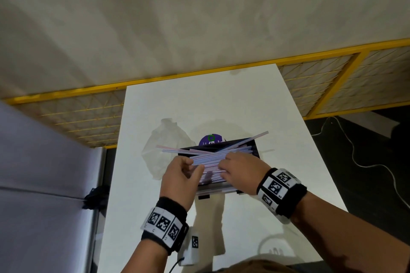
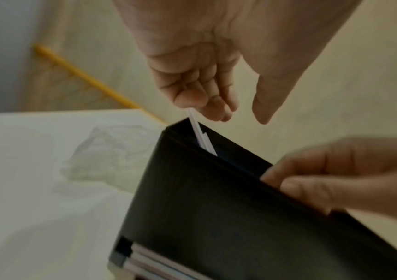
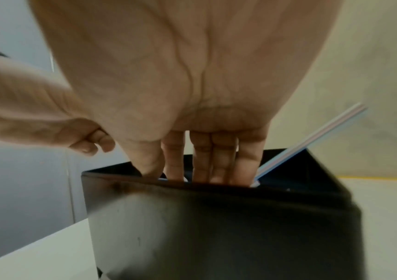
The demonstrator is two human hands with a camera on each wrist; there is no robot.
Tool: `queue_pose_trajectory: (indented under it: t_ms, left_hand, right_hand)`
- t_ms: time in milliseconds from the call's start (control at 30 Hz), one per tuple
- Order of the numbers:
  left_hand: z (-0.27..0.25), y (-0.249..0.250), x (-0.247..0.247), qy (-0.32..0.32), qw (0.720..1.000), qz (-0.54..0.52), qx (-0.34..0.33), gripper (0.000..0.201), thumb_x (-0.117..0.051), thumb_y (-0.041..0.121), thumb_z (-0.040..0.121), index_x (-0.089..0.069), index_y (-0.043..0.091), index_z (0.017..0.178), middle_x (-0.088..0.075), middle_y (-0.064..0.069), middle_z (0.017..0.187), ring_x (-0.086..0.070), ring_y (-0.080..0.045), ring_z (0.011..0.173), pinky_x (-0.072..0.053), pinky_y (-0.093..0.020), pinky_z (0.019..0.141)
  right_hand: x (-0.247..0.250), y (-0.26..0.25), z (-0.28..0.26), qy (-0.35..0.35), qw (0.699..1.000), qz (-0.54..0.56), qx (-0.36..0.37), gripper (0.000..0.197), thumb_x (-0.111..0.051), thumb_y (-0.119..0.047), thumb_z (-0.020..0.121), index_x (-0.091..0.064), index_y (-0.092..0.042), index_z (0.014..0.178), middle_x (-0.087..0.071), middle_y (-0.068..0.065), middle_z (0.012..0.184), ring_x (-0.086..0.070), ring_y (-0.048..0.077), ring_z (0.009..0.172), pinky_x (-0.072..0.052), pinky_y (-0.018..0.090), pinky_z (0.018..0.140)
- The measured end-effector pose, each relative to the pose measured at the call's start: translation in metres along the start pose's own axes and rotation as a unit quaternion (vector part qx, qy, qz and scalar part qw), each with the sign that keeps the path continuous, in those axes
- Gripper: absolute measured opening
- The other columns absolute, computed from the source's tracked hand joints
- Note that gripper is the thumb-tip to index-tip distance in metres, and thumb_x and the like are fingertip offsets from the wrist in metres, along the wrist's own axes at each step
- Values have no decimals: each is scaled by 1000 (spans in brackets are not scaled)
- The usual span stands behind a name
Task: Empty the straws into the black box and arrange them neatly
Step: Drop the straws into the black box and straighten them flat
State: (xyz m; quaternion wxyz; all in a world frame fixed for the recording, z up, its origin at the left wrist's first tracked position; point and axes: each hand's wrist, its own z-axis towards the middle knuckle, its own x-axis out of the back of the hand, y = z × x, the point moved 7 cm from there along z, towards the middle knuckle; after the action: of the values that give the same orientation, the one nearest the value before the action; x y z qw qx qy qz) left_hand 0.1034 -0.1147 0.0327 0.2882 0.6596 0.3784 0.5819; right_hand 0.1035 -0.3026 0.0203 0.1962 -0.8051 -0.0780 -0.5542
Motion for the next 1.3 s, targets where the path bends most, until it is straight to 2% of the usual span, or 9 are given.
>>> queue_pose_trajectory:
  t_ms: [167,300,433,533,733,900,1000,1167,1300]
  left_hand:
    - [-8,33,-36,-88,957,165,-224,33,-68,34,92,-66,21,123,-62,4,124,-55,-15,115,-43,-30,102]
    - [-7,29,-67,-159,922,266,-231,63,-53,53,97,-43,22,151,-39,-2,159,-33,-23,147,-21,-43,124]
    - [2,15,-80,-199,897,348,-187,81,-32,74,93,-22,28,159,-28,3,165,-19,-20,153,0,-46,127]
    - [4,6,-83,-217,889,367,-168,89,-18,83,87,-29,27,156,-42,2,157,-34,-20,146,-1,-46,126]
    - [3,0,-76,-232,909,311,-150,94,-20,86,84,-43,24,150,-49,2,147,-43,-21,136,-32,-40,118]
    - [3,6,-53,-164,959,185,-141,49,-51,58,95,-62,24,128,-55,8,129,-49,-9,122,-41,-26,108]
    - [4,12,-23,-34,980,136,-143,7,-62,36,94,-62,29,94,-56,12,99,-54,-3,94,-45,-23,82]
    - [13,-19,20,118,992,18,27,27,-70,36,89,-44,29,87,-54,2,96,-56,-11,74,-40,-20,64]
    - [33,-48,28,103,980,-77,152,45,-76,40,85,-49,21,116,-54,2,116,-59,-12,94,-43,-23,76]
  right_hand:
    - [40,21,0,125,992,-14,-14,26,-52,-22,101,-63,-21,124,-57,3,116,-58,26,97,-49,43,83]
    - [51,55,-1,124,980,-102,-114,35,-55,-17,94,-56,-23,128,-51,5,131,-51,29,113,-42,41,93]
    - [44,72,-5,65,973,-149,-162,30,-52,-18,94,-50,-24,123,-57,1,118,-57,25,107,-37,41,101]
    - [46,80,-12,60,973,-139,-171,29,-50,-15,92,-51,-27,118,-59,-5,106,-62,21,97,-36,39,100]
    - [69,98,-30,113,974,-88,-174,29,-52,-11,92,-61,-33,111,-58,-9,96,-60,17,84,-35,33,84]
    - [72,85,-34,147,980,-31,-129,19,-52,-21,100,-61,-35,109,-60,-11,95,-61,14,80,-33,30,77]
    - [58,70,-29,115,988,-1,-104,20,-50,-23,101,-60,-36,112,-61,-11,100,-62,13,83,-41,30,78]
    - [35,46,-16,94,992,-1,-83,27,-45,-30,104,-61,-30,125,-63,-7,114,-62,18,98,-44,35,92]
    - [36,17,5,86,995,18,-54,26,-44,-28,105,-63,-23,123,-61,-2,114,-61,22,101,-45,38,90]
